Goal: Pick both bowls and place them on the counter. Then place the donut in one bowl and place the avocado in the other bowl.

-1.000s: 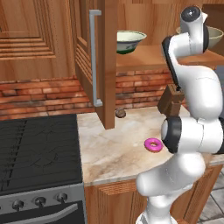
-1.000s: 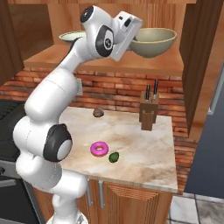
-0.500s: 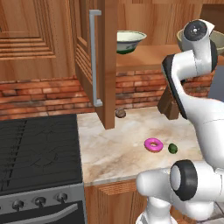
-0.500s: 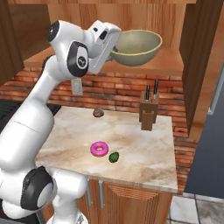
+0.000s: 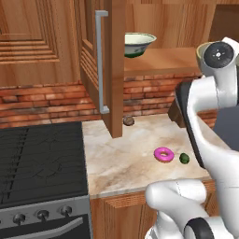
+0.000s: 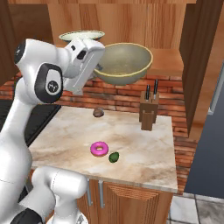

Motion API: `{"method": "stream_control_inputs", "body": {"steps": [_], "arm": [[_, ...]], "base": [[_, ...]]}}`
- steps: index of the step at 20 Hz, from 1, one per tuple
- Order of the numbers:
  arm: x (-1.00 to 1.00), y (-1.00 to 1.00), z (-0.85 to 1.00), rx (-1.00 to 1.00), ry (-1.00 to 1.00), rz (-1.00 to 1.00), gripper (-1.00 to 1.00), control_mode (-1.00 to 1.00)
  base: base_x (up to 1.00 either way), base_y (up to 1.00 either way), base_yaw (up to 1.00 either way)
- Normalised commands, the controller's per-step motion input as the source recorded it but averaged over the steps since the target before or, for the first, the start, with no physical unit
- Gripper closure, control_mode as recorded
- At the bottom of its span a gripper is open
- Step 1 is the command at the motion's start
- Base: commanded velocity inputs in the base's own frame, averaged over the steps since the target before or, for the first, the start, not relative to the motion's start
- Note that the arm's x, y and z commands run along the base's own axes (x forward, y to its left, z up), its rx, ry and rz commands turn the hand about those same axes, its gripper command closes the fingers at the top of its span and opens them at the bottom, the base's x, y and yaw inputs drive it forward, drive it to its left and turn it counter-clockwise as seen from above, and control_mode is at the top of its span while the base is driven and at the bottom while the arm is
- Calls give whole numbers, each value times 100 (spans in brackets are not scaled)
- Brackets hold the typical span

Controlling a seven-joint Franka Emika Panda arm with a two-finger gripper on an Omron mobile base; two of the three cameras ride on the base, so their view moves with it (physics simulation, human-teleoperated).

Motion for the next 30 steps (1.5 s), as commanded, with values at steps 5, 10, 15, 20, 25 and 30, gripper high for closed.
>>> {"method": "stream_control_inputs", "body": {"steps": [5, 10, 15, 20, 25, 30], "arm": [[-88, 14, -53, 0, 5, -3, 100, -100], [-70, -2, -88, 3, 7, 0, 100, -100], [-25, -2, -76, 2, 18, 0, 100, -100], [12, 0, -52, 0, 24, 1, 100, -100], [49, -6, -52, 0, 23, 7, 100, -100], [61, -24, -62, 0, 10, 12, 100, -100]], "base": [[0, 0, 0], [0, 0, 0], [0, 0, 0], [0, 0, 0], [0, 0, 0], [0, 0, 0]]}}
